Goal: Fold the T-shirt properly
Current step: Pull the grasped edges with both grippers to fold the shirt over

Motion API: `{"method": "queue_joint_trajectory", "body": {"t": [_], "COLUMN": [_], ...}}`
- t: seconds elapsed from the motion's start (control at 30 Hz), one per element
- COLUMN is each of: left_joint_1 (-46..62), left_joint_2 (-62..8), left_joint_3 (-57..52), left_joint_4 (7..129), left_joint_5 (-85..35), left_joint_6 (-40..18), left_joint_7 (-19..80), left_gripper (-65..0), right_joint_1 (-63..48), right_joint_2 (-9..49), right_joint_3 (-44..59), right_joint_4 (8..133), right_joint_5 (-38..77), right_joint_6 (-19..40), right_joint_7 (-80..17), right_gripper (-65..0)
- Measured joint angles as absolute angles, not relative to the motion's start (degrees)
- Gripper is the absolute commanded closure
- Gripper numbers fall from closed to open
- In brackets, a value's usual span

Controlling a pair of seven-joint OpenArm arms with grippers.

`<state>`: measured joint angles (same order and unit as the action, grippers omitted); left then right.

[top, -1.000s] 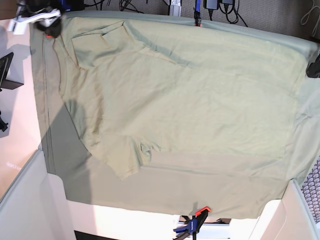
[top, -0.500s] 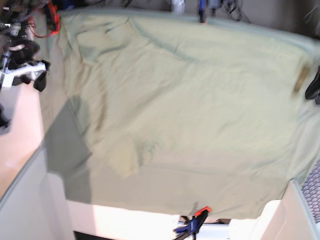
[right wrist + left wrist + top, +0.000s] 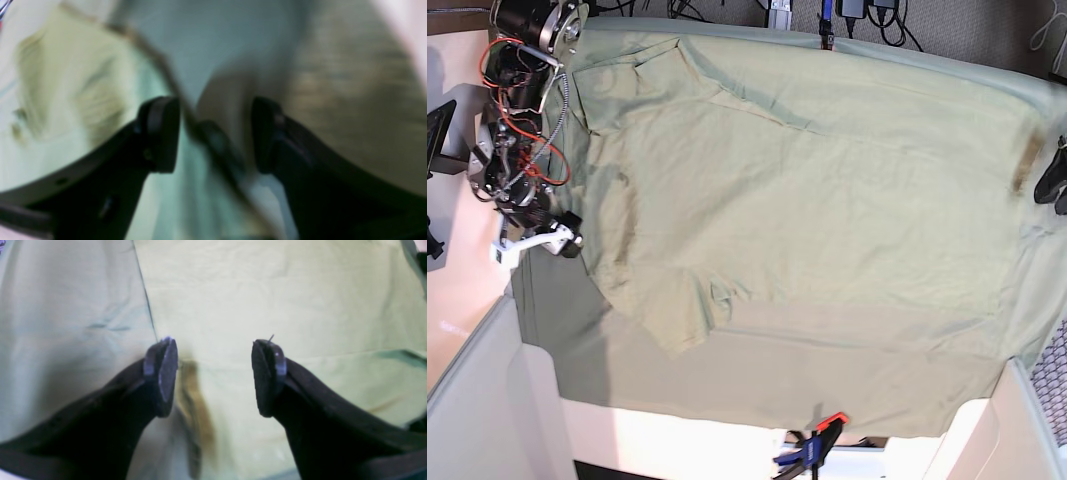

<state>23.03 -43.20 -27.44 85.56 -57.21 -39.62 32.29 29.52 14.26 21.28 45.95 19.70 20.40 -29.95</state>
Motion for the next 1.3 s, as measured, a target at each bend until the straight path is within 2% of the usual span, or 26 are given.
{"method": "queue_joint_trajectory", "body": {"t": [0.17, 0.3, 0.5, 0.57, 0.63, 0.73, 0.93, 1.07, 1.2, 1.3], "left_joint_1": [14.87, 6.00, -11.55, -17.30, -21.54, -25.23, -29.43, -29.41, -29.28, -29.21], "left_joint_2": [-43.24, -43.05, -42.74, -41.76, -40.10, -36.99, -33.15, -33.06, -33.10, -32.32], "left_joint_3": [-25.45, -18.96, -8.34, -4.99, -1.91, 2.22, 4.67, 4.64, 4.64, 4.64], "left_joint_4": [80.16, 70.81, 54.54, 48.86, 43.51, 37.34, 29.87, 29.71, 30.46, 31.11], "left_joint_5": [-52.95, -49.23, -41.34, -38.76, -38.04, -35.35, -31.05, -31.07, -34.57, -39.29], "left_joint_6": [-39.68, -39.29, -34.65, -31.83, -31.66, -31.44, -24.05, -24.18, -32.75, -33.95], "left_joint_7": [29.47, 26.06, 18.37, 17.43, 17.41, 16.03, 11.94, 12.19, 16.27, 18.98], "left_gripper": [-39.2, -39.2, -39.2, -39.2, -39.2, -39.2, -39.2, -39.2, -39.1, -39.1], "right_joint_1": [29.50, 29.54, 29.56, 29.54, 29.52, 29.52, 29.54, 29.54, 29.54, 29.54], "right_joint_2": [12.97, 12.53, 12.58, 12.73, 12.73, 12.71, 12.73, 12.73, 12.73, 12.73], "right_joint_3": [15.62, 14.96, 14.92, 14.92, 14.92, 14.92, 14.92, 14.92, 14.92, 14.92], "right_joint_4": [46.83, 47.18, 47.31, 47.33, 47.35, 47.35, 47.35, 47.35, 47.35, 47.35], "right_joint_5": [19.92, 20.12, 20.12, 20.32, 20.51, 20.97, 21.17, 21.17, 21.12, 21.15], "right_joint_6": [20.64, 20.91, 21.45, 21.58, 21.50, 21.45, 21.45, 21.43, 21.43, 21.43], "right_joint_7": [-29.78, -30.76, -31.90, -32.18, -32.32, -32.34, -33.01, -32.99, -33.06, -33.04], "right_gripper": [-33.9, -33.9, -33.9, -33.9, -33.9, -33.9, -33.8, -33.9, -33.9, -33.9]}}
